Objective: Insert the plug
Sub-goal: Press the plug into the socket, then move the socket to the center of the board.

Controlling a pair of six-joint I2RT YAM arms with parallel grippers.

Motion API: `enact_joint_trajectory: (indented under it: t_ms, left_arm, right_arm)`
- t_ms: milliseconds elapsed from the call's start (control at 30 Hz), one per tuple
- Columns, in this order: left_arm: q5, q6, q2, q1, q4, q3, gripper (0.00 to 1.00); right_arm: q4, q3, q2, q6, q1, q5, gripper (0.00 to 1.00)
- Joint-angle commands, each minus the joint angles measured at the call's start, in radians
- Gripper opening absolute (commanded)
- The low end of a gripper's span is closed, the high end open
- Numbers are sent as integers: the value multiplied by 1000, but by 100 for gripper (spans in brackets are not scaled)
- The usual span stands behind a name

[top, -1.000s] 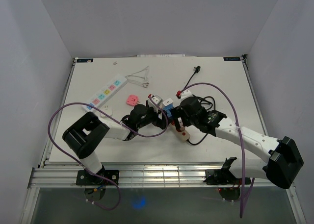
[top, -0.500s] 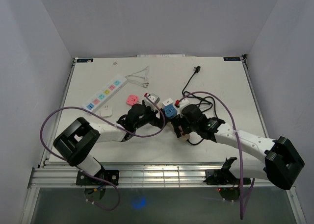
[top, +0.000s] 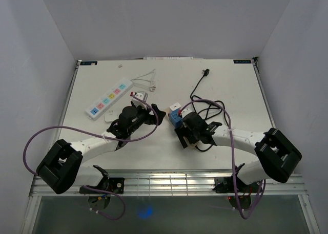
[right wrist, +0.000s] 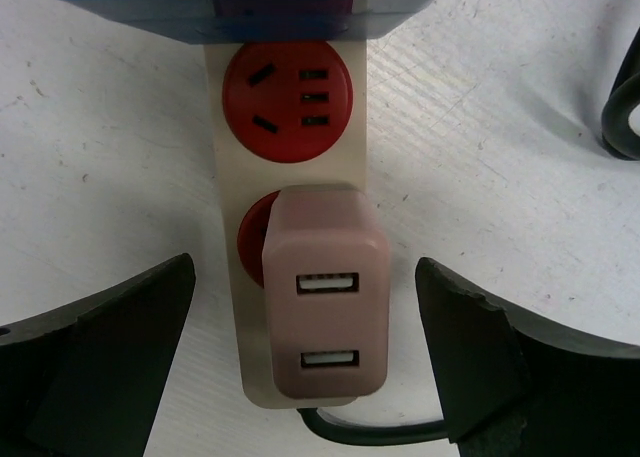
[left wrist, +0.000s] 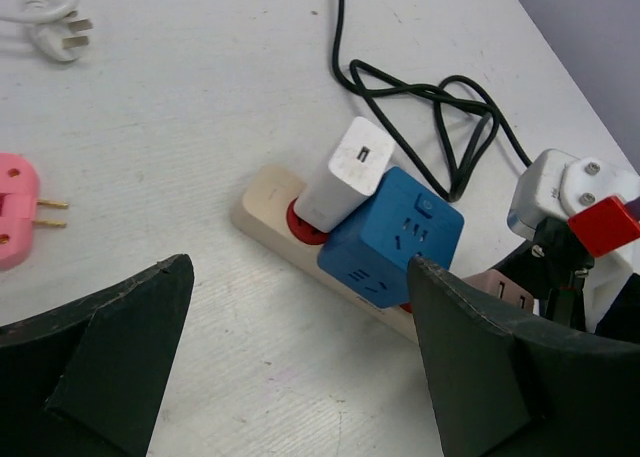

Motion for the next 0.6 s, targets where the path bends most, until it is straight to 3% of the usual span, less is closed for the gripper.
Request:
enact_joint_trajectory:
  t_ms: [0, 67, 100, 133, 300, 333, 567]
  left_arm:
    - [-11, -60, -82, 50, -43, -29, 98]
    - [-20, -66, -106, 65, -46, -49, 98]
    - [-32, -68, -116, 67, -46, -57, 98]
    - [-51, -72, -136, 70, -46, -63, 98]
    - [-132, -85, -191, 75, -44, -97, 98]
    - [-154, -95, -202, 76, -44, -101, 98]
    - [-187, -132, -182, 76, -44, -112, 98]
  right_arm:
    - [14, 31, 34, 5, 6, 8, 97]
    - [2, 48, 60, 9, 6, 9, 97]
    - [-4, 54, 89, 17, 6, 16, 93]
    - [-17, 62, 101, 23, 6, 29, 81]
    - [-29, 102, 144, 57, -31, 59, 61]
    - [-30, 110, 152, 60, -75, 33, 52]
    - [-61, 228, 249, 112, -330, 39, 45]
